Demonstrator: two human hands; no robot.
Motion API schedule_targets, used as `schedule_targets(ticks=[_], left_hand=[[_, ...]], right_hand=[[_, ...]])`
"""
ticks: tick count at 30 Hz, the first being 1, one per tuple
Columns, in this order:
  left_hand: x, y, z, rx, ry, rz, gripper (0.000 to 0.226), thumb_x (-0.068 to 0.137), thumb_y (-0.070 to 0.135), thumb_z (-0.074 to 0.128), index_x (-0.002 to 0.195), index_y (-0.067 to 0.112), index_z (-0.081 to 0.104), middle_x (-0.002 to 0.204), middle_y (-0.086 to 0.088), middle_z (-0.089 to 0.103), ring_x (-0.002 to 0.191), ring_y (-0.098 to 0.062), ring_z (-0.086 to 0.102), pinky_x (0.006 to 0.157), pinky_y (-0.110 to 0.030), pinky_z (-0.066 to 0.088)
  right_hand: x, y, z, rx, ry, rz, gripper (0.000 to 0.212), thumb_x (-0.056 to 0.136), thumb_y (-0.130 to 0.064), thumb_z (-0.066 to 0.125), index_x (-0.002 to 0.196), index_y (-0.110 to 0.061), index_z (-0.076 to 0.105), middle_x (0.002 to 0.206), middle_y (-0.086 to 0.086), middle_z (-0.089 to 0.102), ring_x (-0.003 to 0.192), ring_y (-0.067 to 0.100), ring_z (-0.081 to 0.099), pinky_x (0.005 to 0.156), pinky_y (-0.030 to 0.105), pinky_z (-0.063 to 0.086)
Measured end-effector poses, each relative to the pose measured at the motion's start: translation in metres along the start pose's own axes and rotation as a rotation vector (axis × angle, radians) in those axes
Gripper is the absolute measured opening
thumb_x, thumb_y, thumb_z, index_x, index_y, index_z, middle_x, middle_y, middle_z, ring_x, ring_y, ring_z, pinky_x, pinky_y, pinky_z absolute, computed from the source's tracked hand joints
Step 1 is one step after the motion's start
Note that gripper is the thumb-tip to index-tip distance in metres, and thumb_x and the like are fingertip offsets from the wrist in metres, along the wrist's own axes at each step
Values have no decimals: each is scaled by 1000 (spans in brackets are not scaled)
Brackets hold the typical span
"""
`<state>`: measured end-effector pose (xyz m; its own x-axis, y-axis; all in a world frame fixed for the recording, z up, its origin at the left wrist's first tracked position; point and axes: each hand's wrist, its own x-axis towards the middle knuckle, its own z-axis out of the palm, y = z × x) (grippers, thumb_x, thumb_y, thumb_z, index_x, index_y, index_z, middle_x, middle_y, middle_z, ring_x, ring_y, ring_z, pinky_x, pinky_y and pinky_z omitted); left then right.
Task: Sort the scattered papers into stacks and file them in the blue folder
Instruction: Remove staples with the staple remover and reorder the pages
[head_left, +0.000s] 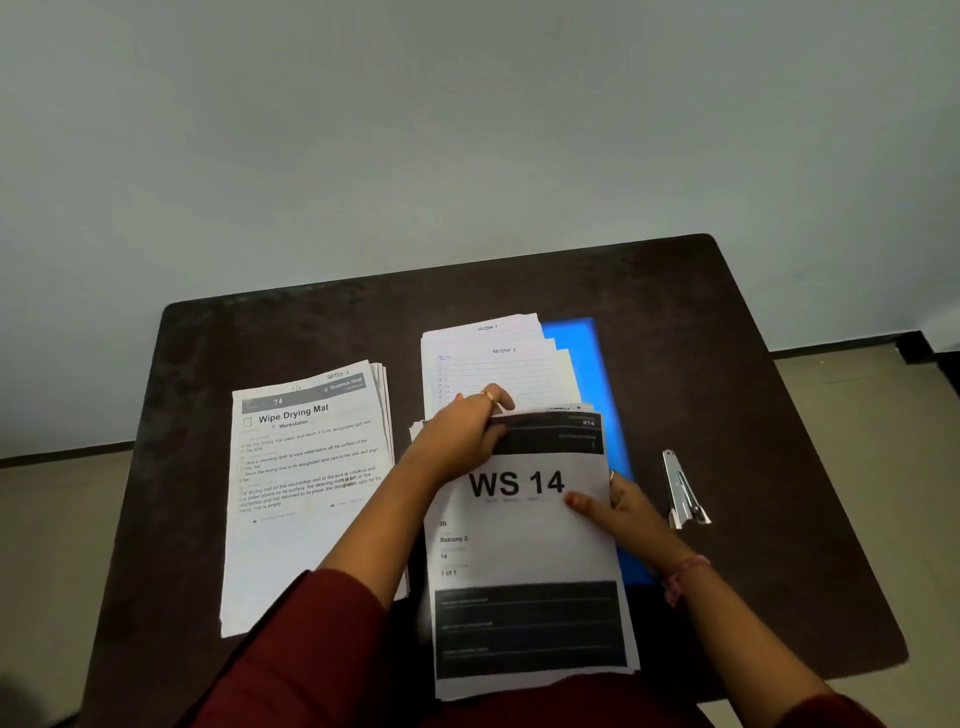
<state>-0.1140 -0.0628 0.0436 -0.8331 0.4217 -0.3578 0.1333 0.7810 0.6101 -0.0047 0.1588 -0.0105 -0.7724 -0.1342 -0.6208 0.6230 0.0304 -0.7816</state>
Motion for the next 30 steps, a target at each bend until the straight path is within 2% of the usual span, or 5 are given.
schedule_targets(ticks=[7, 11, 14, 24, 30], left_hand=[[-16, -37, -25, -246, 197, -230, 24, 88, 45, 63, 94, 22, 63, 92, 4, 67, 82, -8, 61, 70, -27, 51], [-54, -49, -14, -1148, 114, -398, 37, 95, 42, 51, 112, 10, 59, 106, -12, 71, 85, -18, 71, 68, -25, 57], [-83, -47, 7, -1345, 11, -389, 42, 96, 40, 45, 121, 8, 58, 115, -15, 68, 99, -25, 69, 80, -31, 58], [-102, -20, 20, -987, 351, -319, 24, 88, 23, 68, 111, 23, 61, 114, 0, 69, 98, -17, 67, 90, -39, 53], [-113, -2, -12, -867, 570, -142, 34, 89, 25, 66, 121, 15, 57, 115, 0, 66, 102, -16, 64, 87, -34, 53]], right_hand=[[-3, -4, 3, 131, 91, -30, 28, 86, -14, 64, 114, -12, 57, 114, 15, 68, 98, 28, 68, 82, 42, 57], [-12, -9, 4, 253, 120, -75, 38, 82, -17, 68, 117, -12, 54, 116, 15, 67, 101, 31, 67, 80, 40, 58], [-20, -14, 11, 295, 124, -110, 38, 79, -19, 71, 115, -15, 56, 117, 12, 67, 103, 29, 66, 81, 37, 58], [-31, -60, 48, 113, 206, -377, 24, 89, -10, 65, 111, -19, 64, 116, 6, 69, 110, 23, 64, 99, 45, 48], [-48, -103, 68, 56, 343, -621, 20, 91, -8, 62, 103, -24, 61, 100, -7, 69, 88, 0, 67, 84, 20, 54]])
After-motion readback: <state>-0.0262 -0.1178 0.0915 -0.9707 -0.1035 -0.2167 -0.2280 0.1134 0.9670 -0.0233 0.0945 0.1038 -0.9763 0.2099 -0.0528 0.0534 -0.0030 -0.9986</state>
